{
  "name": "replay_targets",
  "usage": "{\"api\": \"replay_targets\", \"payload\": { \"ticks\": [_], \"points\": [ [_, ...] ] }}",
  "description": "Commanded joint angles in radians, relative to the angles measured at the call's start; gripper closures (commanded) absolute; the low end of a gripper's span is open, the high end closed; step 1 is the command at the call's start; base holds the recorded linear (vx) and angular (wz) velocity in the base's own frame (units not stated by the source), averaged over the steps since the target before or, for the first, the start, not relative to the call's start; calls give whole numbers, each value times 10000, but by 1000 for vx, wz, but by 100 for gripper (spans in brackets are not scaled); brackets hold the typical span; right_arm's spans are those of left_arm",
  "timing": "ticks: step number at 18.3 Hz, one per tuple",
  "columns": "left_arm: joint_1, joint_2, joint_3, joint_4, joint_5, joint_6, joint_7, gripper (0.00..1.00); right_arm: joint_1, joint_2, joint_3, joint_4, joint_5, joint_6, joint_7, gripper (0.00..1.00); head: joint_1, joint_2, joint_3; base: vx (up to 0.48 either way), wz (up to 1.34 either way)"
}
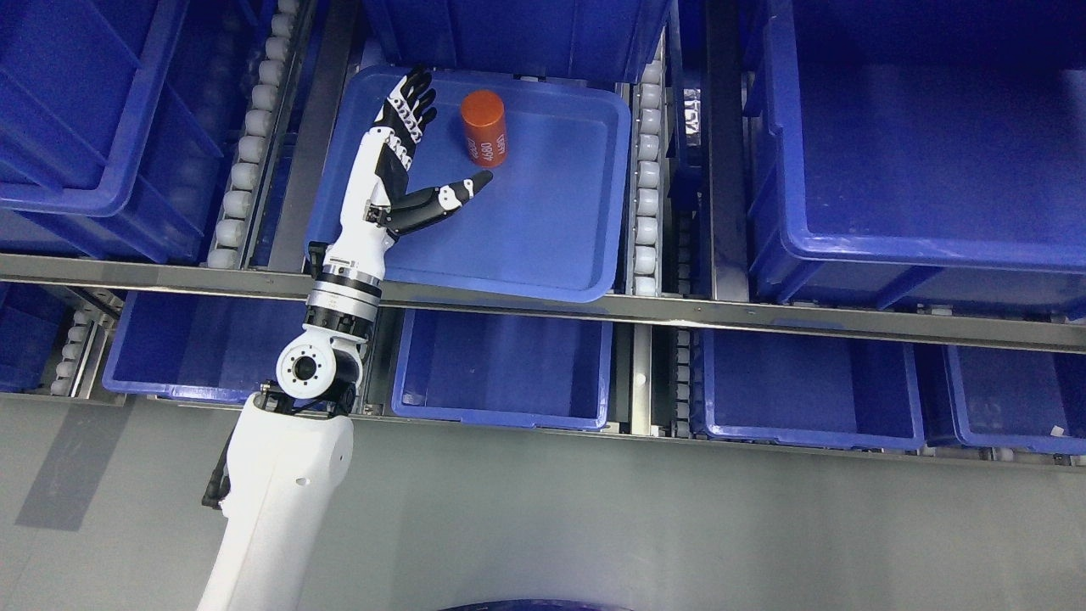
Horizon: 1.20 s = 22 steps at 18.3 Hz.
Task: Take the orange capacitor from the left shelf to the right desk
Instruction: 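Reach the open left hand toward the orange capacitor in the blue bin, then close the left hand around the orange capacitor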
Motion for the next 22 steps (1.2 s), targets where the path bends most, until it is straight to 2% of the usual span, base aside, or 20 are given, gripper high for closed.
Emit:
{"api": "replay_targets", "payload": {
  "ticks": [1,6,10,14,22],
  "points": [
    [-336,174,-61,814,-729,233,-44,0,337,-174,-108,-230,0,4,24,0,0,0,0,93,0],
    [-581,174,-108,1012,-837,863,-597,1,337,-174,-107,-230,0,4,24,0,0,0,0,62,2],
    [-1271,174,-93,1656,-1098,863,-597,2,337,-174,-123,-230,0,4,8,0,0,0,0,8,0],
    [-1334,174,-169,1703,-1129,879,-627,11,337,-174,-107,-230,0,4,9,0,0,0,0,0,-5],
    [-1594,174,-399,2194,-1129,879,-827,23,337,-174,-123,-230,0,4,8,0,0,0,0,0,0]
  ]
}}
